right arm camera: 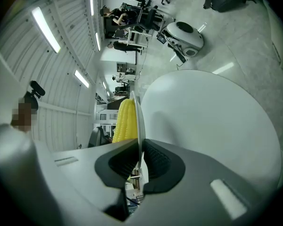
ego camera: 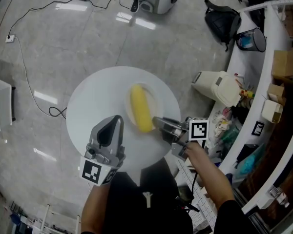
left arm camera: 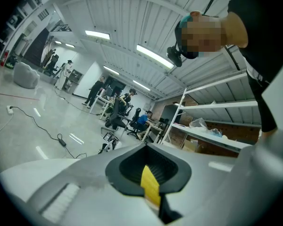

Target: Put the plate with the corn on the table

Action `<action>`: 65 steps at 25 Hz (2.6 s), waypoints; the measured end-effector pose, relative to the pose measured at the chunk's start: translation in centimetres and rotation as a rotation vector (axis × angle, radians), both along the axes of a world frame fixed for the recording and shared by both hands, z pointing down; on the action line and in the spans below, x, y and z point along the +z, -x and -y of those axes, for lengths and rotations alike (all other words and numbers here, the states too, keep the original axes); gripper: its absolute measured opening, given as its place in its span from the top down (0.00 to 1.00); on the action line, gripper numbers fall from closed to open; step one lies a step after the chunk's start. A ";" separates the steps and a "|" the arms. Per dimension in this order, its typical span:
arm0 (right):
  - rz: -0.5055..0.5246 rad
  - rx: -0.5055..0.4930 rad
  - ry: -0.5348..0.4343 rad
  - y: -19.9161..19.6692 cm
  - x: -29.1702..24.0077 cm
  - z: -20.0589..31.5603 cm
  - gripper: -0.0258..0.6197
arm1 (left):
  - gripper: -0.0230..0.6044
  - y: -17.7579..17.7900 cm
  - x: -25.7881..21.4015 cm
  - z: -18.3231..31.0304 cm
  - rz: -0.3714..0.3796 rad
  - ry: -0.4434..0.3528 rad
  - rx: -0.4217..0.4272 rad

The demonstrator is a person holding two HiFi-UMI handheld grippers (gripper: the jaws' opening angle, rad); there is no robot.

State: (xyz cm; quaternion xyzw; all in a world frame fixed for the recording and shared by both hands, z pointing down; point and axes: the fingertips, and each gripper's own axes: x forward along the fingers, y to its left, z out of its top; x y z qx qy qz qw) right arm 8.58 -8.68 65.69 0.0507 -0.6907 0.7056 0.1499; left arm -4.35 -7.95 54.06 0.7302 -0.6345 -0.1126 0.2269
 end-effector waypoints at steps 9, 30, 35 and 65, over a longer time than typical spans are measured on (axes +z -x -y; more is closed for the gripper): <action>-0.014 0.009 0.016 0.5 0.9 1.4 0.91 | 0.96 0.1 1.1 1.3 -0.021 0.006 -0.006; -0.073 0.028 0.080 1.8 3.0 1.7 0.91 | 0.96 2.0 2.6 2.7 -0.043 0.023 -0.016; -0.095 0.017 0.078 2.1 3.5 1.7 0.91 | 0.96 2.5 2.9 2.7 -0.050 0.027 -0.016; -0.230 0.008 -0.073 2.0 4.2 2.8 0.88 | 0.96 1.6 4.3 1.8 -0.073 0.046 0.010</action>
